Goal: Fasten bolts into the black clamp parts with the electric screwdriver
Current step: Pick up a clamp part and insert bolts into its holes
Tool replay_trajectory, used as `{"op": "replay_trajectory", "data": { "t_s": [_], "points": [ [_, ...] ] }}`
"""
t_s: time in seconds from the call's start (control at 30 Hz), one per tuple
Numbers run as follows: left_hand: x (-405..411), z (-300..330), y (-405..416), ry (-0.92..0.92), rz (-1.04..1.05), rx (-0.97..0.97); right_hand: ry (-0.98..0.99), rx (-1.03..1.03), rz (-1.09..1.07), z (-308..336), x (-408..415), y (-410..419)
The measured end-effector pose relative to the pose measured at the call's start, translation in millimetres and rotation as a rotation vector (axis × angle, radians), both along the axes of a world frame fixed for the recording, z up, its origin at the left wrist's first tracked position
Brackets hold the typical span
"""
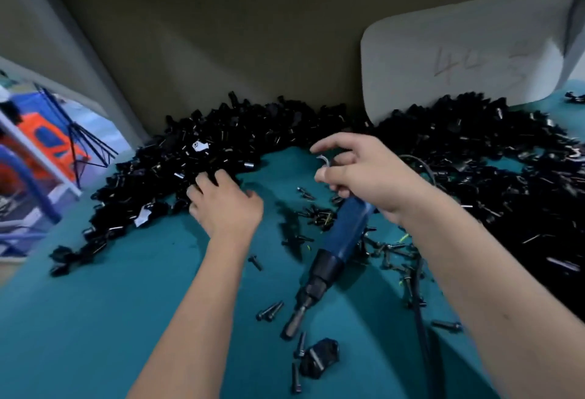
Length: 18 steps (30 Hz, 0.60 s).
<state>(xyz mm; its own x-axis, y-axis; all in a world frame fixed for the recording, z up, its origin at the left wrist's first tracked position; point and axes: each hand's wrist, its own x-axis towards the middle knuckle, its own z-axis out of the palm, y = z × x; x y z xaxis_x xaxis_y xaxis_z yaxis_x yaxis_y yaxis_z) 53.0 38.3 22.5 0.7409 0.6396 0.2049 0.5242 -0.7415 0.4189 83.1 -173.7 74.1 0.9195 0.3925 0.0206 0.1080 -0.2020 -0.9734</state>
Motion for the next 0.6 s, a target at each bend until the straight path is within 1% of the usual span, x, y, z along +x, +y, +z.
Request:
{"op": "replay_trajectory", "data": {
  "t_s": [0.03,0.07,0.13,0.2,0.27,0.4,0.43,0.5,0.57,0.6],
  "points": [
    [-2.7,-3.5,7.0,0.023,-0.03,0.015,0.01,0.03,0.004,-5.4,-4.2,3.3],
    [-4.6,-7.0,13.2,0.008,-0.072,0.041,0.013,0.057,0.002,-9.8,-7.5,5.6],
    [-7.9,-12.7,19.1,-0.092,-0.158,0.077,0.007,0.107,-0.029,-16.3,-12.0,5.2],
    [-9.4,-15.2,19.3,-0.161,-0.188,0.009,0.026,0.181,-0.074,-18.6,-15.0,1.2],
    [-10.3,-15.1,17.1,-0.178,-0.166,-0.099,0.066,0.296,-0.105,-19.7,-18.4,-4.2],
    [-14.4,-8.9,2.1,-0.208,-0.14,-0.207,0.07,0.452,-0.126,-23.8,-20.4,-21.2],
    [-18.7,-7.4,-5.7,-0.24,-0.133,-0.277,0.065,0.468,-0.132,-25.4,-20.6,-24.5],
    [-30.1,-8.4,-24.1,-0.342,-0.132,-0.503,0.06,0.484,-0.155,-29.9,-21.8,-28.7],
    [-39.8,-13.0,-40.6,-0.437,-0.144,-0.798,0.066,0.517,-0.157,-35.0,-23.2,-30.2],
    [-42.3,-14.1,-45.5,-0.494,-0.153,-0.993,0.076,0.544,-0.145,-36.5,-24.2,-30.3]
  ]
}}
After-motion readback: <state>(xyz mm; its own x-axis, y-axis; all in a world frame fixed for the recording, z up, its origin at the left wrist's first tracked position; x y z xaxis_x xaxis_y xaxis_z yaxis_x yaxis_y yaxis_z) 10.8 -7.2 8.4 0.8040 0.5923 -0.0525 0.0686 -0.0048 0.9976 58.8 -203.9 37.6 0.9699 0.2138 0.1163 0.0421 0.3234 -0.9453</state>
